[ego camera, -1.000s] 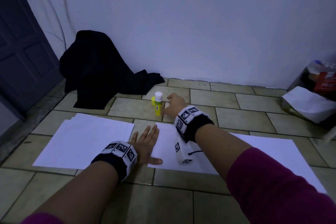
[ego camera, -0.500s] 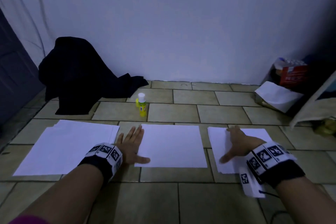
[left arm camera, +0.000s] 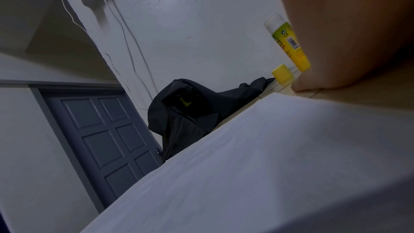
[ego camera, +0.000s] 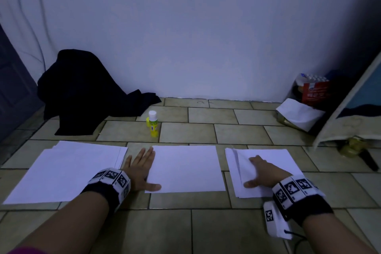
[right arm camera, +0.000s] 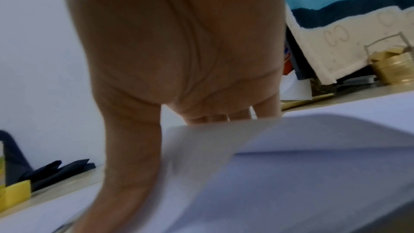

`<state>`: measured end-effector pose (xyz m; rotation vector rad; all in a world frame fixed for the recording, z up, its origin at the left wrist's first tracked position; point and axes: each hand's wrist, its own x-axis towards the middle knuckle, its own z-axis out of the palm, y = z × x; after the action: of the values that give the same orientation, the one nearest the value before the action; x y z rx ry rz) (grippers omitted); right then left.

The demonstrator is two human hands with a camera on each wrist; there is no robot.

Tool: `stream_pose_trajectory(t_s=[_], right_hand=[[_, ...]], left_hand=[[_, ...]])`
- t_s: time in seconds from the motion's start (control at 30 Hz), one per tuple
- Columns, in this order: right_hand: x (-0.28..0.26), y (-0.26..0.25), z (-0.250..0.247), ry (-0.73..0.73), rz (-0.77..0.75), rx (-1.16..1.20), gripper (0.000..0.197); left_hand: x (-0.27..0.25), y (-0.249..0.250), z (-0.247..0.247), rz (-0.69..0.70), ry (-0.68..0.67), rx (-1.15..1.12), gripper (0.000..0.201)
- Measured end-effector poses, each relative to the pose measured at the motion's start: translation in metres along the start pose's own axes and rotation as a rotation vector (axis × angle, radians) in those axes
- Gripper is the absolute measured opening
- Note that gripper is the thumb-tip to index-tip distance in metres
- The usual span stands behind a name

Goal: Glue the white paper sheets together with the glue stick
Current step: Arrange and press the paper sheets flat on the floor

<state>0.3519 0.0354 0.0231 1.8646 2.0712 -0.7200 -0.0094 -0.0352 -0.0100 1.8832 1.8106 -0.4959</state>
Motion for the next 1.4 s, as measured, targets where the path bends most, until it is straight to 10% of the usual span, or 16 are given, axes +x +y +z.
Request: stream_pose_trajectory(t_s=[0.3, 0.43, 0.67, 1.07, 1.4], right_hand=[[-0.013, 0.003, -0.012, -0.003, 0.006, 0.105, 0.064], [-0.011, 0.005, -0.016, 0.177, 0.068, 0.147, 0.030], [-0.028, -0.024, -0.032, 0.470, -0.026, 0.286, 0.026], [-0.003, -0.115, 0.021, 0.100, -0.094, 0.109, 0.036], [0.000, -0.113, 0.026, 0.057, -0.086, 0.227, 0.047]], left_hand=[[-0.001, 0.002, -0.002, -0.012, -0.008, -0.010, 0.116], [-0.002, 0.004, -0.002, -0.014, -0.007, -0.011, 0.117], [-0.002, 0.004, -0.003, -0.016, -0.009, -0.016, 0.117], [0.001, -0.002, 0.000, -0.007, -0.017, -0.010, 0.145], [0.000, 0.000, 0.001, -0.016, 0.025, -0.041, 0.122]])
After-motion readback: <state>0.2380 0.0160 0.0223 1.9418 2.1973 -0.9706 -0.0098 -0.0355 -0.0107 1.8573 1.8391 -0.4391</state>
